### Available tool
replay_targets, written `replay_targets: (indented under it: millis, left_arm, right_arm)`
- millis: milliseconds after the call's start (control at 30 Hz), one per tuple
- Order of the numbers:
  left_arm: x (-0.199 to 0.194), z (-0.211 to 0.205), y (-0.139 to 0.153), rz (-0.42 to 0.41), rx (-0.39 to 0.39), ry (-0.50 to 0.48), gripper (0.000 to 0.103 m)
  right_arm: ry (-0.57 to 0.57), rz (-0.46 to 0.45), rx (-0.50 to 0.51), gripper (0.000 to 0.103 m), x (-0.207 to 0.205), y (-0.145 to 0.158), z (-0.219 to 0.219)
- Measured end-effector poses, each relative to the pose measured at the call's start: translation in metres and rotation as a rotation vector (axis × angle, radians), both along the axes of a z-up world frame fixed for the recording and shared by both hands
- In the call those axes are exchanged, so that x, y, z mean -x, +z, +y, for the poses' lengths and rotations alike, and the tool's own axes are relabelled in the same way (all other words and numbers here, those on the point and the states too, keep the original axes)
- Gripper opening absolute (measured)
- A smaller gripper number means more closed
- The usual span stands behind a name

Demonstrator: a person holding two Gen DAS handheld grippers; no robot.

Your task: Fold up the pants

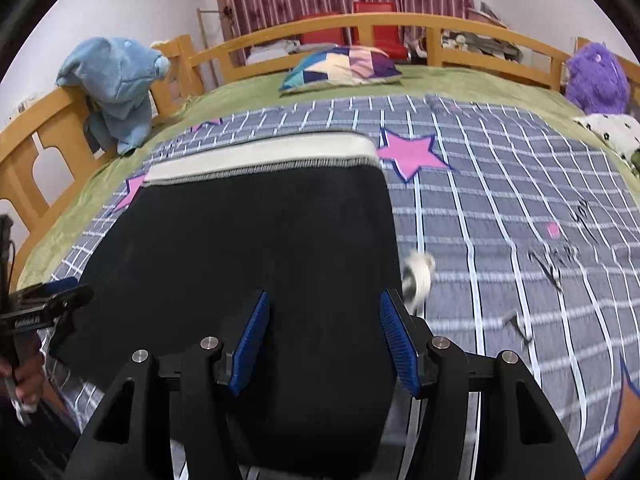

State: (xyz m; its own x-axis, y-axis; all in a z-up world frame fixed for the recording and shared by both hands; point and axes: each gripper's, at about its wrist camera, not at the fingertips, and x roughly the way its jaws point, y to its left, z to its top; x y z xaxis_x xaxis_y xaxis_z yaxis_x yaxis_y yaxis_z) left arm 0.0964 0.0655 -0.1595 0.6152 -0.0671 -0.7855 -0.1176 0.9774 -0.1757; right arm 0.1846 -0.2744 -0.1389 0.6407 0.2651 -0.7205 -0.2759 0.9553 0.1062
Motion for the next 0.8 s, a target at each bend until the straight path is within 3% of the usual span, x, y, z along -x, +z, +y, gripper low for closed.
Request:
replay_targets:
  millis: [133, 333, 433, 533, 633, 800]
  left_arm:
    - [0.015, 0.000, 0.003, 0.049, 0.044, 0.001, 0.083]
    - [0.041, -0.027, 0.028, 0.035, -0.063, -0.048, 0.081]
    - [0.056, -0.042, 0.057, -0.009, -0.064, -0.073, 0.083]
    - [0.074, -0.059, 0.085, -0.063, -0.115, -0.072, 0.083]
    - [0.087, -0.065, 0.106, -0.097, -0.105, -0.074, 0.083]
    - [0.107, -0.069, 0.125, -0.158, -0.133, -0.037, 0.083]
  right_arm:
    - [-0.007, 0.045, 0.010, 0.057, 0.022, -0.004, 0.001]
    - [-0.011, 0.089, 0.022, 0.057, 0.061, -0.001, 0.002]
    - [-0.019, 0.049, 0.005, 0.057, 0.083, 0.020, 0.002]
    - [-0.042, -0.021, -0.021, 0.057, 0.106, 0.049, 0.002]
    - [-0.067, -0.071, -0.035, 0.067, 0.128, 0.074, 0.002]
    - [-0.093, -0.115, -0.012, 0.071, 0.152, 0.102, 0.010]
